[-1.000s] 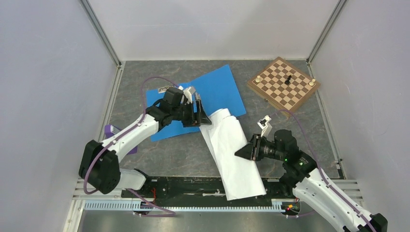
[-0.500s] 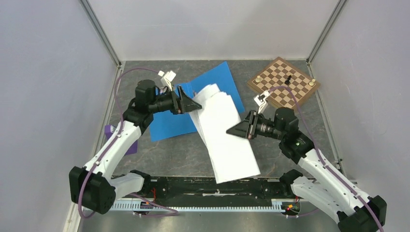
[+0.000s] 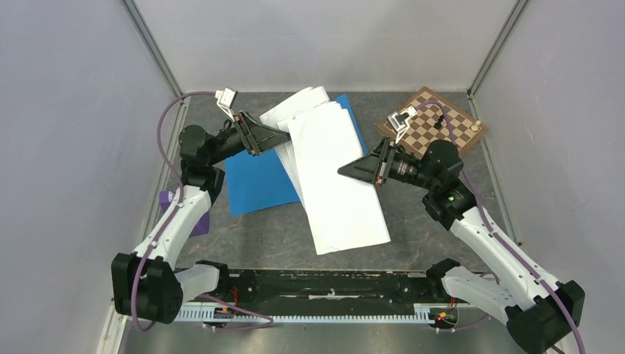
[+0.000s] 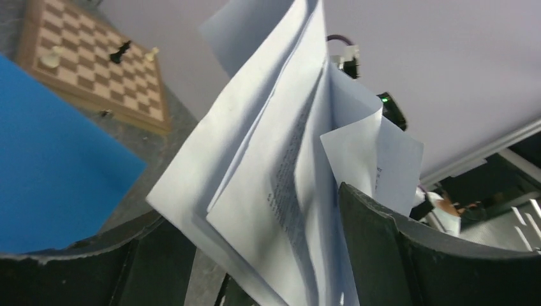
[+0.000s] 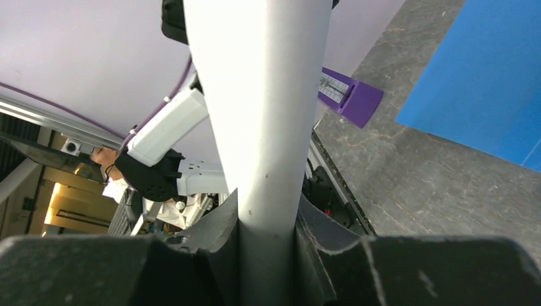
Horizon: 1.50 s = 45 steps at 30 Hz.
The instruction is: Put the files into the folder
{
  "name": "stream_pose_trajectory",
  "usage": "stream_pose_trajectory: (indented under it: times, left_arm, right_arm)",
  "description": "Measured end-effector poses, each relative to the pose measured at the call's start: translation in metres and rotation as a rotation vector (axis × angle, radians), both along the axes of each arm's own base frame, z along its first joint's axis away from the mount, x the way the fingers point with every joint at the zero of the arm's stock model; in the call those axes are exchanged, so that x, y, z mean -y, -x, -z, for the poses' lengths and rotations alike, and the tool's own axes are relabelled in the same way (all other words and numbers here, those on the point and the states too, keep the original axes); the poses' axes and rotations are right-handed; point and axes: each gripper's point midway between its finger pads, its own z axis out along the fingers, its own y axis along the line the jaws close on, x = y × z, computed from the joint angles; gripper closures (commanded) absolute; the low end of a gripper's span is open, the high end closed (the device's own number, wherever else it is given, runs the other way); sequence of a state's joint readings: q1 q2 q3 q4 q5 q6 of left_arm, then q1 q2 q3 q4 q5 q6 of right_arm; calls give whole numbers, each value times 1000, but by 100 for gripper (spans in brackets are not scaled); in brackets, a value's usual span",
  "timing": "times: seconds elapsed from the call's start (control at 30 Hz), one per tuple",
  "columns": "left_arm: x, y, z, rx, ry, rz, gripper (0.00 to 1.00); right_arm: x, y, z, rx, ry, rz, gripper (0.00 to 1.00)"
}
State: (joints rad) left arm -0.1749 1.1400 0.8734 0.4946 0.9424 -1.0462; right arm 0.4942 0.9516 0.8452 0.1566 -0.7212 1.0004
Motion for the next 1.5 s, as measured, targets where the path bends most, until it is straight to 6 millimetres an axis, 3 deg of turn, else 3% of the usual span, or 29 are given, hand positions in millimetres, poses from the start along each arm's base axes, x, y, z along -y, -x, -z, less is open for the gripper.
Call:
stream_pose_trajectory:
  times: [0.4,0.73,0.8,1.0,1.23,1.33,1.43,1.5]
  left_arm:
    - [1,26,-26,35,217,143,16]
    - [11,36,-13,-50,181,161,19]
    - [19,40,-7,-69,147,173,24]
    - [35,44,1,-103,78,181,54]
    - [44,42,17,-159,13,162,57]
    - [50,45,18,-160,-19,170,63]
    - [54,47,19,-166,-51,167,79]
    - [57,47,21,-173,-76,158,97]
  right_arm:
    - [-5,-12,-7,-24,-49,1,73]
    - [-8,-22,-9,-25,-62,9,72]
    - [-8,-24,-10,-22,-62,14,72]
    - [-7,-32,-9,5,-36,57,72]
    - [-3,-41,3,15,18,111,72]
    - [-2,-44,7,20,35,127,71]
    - [-1,-47,10,23,48,144,71]
    - [0,-49,11,27,55,153,69]
